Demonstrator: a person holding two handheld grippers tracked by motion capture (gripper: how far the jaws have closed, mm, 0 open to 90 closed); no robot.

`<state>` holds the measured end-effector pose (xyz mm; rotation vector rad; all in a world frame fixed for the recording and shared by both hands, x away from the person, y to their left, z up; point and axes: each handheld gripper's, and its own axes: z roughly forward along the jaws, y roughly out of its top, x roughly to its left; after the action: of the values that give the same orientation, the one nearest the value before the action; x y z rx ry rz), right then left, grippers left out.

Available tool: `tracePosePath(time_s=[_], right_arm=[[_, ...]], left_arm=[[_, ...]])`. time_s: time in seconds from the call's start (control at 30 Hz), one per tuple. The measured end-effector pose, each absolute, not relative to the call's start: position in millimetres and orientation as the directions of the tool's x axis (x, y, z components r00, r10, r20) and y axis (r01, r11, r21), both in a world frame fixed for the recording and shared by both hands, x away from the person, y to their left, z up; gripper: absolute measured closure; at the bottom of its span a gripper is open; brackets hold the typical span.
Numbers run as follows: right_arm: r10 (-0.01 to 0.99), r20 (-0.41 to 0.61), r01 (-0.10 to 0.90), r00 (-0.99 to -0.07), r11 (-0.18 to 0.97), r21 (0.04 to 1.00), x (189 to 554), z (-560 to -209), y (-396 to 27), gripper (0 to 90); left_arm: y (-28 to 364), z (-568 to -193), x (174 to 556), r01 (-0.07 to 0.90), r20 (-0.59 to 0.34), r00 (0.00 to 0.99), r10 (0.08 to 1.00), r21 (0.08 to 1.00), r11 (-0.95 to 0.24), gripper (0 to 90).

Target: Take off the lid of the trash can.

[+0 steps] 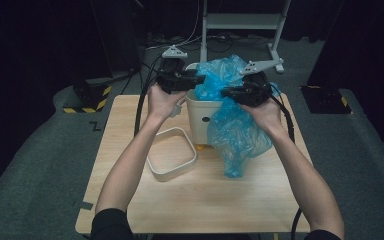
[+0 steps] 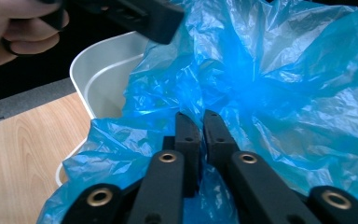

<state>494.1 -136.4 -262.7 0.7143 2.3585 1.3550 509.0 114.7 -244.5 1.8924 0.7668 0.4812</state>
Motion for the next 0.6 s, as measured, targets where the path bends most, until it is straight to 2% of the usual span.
tracePosePath(time_s=[0.07, 0.17, 0.23, 0.43, 0.6], right_arm=[[0.570, -0.045, 0.248, -0.820, 0.426, 0.870, 492.6, -261.9, -136.6, 82.8], [0.572, -0.048, 0.242, -0.819, 0.420, 0.875, 491.1, -260.6, -138.0, 78.3], [0.577, -0.046, 0.240, -0.816, 0.410, 0.880, 490.5, -259.5, -139.8, 72.3], [0.617, -0.061, 0.206, -0.785, 0.352, 0.913, 483.6, -249.8, -151.0, 55.3], [0.658, -0.078, 0.193, -0.749, 0.328, 0.925, 476.6, -241.0, -165.2, 49.0]], left_arm=[[113.4, -246.4, 511.1, 0.305, 0.006, 0.721, 0.693, 0.895, -0.325, 77.8], [111.4, -250.0, 512.2, 0.312, 0.041, 0.714, 0.699, 0.875, -0.370, 85.2], [110.5, -251.2, 512.7, 0.315, 0.058, 0.710, 0.701, 0.865, -0.390, 88.3], [108.0, -254.1, 515.5, 0.330, 0.075, 0.705, 0.706, 0.846, -0.419, 89.8], [108.1, -256.9, 519.0, 0.348, 0.063, 0.699, 0.713, 0.841, -0.415, 89.8]])
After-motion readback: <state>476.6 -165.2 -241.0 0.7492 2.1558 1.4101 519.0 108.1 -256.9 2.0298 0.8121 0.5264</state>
